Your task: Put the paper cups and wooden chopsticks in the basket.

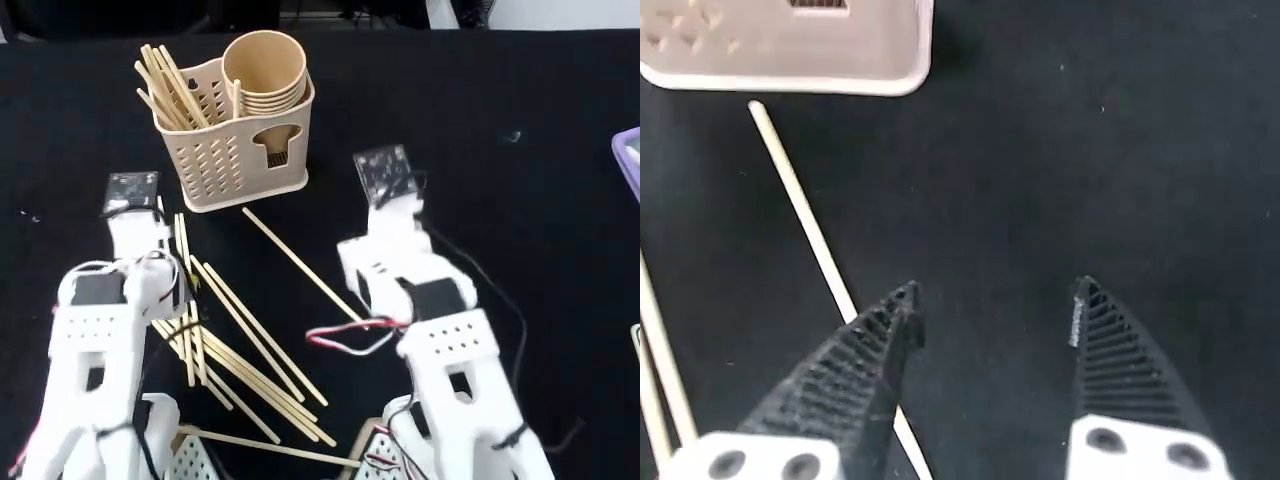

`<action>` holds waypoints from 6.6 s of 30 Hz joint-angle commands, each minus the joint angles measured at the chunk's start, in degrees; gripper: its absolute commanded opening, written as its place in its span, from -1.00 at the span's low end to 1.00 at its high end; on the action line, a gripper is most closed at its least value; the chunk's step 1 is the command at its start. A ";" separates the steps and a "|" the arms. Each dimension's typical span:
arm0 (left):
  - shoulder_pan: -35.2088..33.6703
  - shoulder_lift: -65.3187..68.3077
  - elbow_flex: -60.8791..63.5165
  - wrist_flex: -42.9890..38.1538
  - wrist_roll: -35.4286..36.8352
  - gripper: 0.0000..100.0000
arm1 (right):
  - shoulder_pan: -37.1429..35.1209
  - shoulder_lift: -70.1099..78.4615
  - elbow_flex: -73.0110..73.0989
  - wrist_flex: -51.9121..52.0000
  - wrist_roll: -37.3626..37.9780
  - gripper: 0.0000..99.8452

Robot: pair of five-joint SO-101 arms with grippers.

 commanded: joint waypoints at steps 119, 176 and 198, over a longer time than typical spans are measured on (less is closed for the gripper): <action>4.70 21.10 -36.62 -73.58 15.91 -0.94 | -3.43 -4.35 10.68 -13.01 0.00 -0.53; -18.77 68.22 -48.04 -19.96 -18.11 -0.74 | -5.98 -4.44 10.77 -12.57 0.00 -0.53; -18.86 15.21 -46.73 -17.93 10.73 -0.94 | -6.24 -4.53 10.68 -12.57 0.00 -0.53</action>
